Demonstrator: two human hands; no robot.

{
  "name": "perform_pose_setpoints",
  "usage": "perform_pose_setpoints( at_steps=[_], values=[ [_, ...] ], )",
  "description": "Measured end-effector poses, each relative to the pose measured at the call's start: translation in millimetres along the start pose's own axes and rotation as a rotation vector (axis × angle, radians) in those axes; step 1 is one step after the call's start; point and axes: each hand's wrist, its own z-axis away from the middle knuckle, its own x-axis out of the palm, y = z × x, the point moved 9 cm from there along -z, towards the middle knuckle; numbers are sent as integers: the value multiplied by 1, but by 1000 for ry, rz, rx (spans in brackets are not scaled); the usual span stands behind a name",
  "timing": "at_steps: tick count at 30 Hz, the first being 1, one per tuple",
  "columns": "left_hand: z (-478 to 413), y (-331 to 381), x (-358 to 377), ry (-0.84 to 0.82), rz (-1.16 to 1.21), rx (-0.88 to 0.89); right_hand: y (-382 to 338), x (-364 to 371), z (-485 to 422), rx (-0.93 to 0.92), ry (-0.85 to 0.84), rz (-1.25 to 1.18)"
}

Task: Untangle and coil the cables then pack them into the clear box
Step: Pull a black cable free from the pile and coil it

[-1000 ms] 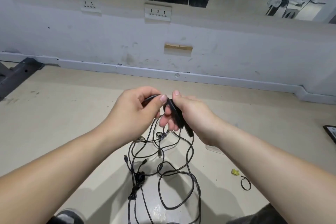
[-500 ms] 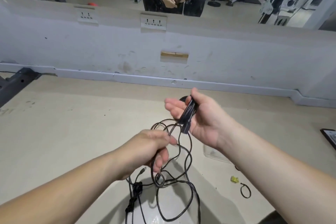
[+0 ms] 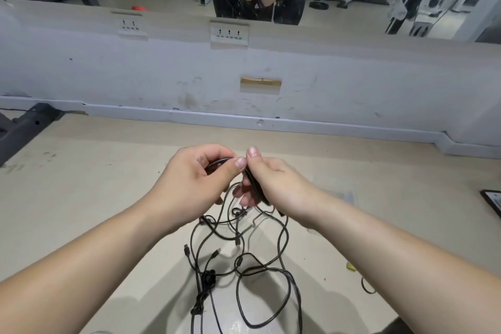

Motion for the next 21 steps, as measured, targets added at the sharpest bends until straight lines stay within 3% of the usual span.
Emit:
perform_pose_setpoints(
  at_steps=[4,8,10,13,16,21],
  values=[
    [-1,-15,-14,58,119,-64,-3,29,17,138,-284,-317],
    [6,-45,11,-87,272,-282,-15,36,26,201,-414,-711],
    [15,-58,31,-152,360,-410,-20,30,23,207,-393,-901],
    [34,-76,62,-287,344,-564,-14,3,7,175,-192,-1054],
    [43,-80,79,-400,243,-612,7,-30,-6,137,113,-845],
    [35,-68,80,-483,106,-569,15,-59,-6,33,414,-126]
  ],
)
